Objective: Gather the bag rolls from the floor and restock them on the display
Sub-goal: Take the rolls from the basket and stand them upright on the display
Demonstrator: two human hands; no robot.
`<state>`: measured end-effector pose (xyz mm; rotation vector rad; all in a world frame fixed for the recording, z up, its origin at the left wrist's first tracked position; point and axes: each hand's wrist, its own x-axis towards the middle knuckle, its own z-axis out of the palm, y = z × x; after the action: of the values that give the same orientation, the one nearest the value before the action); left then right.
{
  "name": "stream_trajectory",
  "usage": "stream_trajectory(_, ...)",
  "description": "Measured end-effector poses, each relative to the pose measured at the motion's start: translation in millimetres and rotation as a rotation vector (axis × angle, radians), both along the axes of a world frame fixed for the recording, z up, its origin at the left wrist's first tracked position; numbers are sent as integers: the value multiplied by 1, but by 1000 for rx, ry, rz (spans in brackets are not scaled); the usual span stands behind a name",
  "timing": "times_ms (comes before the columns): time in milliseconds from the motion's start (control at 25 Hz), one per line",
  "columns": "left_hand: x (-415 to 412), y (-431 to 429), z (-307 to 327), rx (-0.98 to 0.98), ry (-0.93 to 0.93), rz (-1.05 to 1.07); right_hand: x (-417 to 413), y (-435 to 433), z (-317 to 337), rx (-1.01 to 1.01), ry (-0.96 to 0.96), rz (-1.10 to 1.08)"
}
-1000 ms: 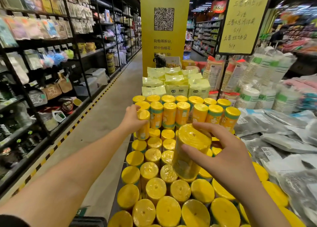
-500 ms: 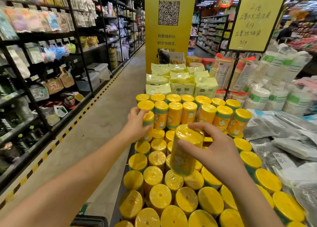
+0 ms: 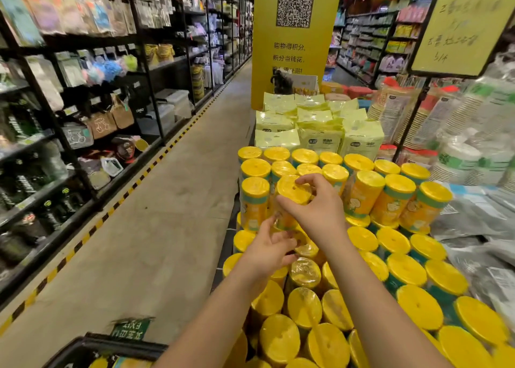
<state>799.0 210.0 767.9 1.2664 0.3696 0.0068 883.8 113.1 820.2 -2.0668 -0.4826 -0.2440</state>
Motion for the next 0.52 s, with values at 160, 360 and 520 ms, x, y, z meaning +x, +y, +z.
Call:
stream_trajectory(160,19,6,-14,-68,21,41,20,10,-25,-27,30,-3)
stream_trajectory(360,32,13,-26,-68,47,33,42,10,-52,-48,80,87)
stream_trajectory(520,39,14,-24,-95,32,31,50,5,-62,-127,76,160)
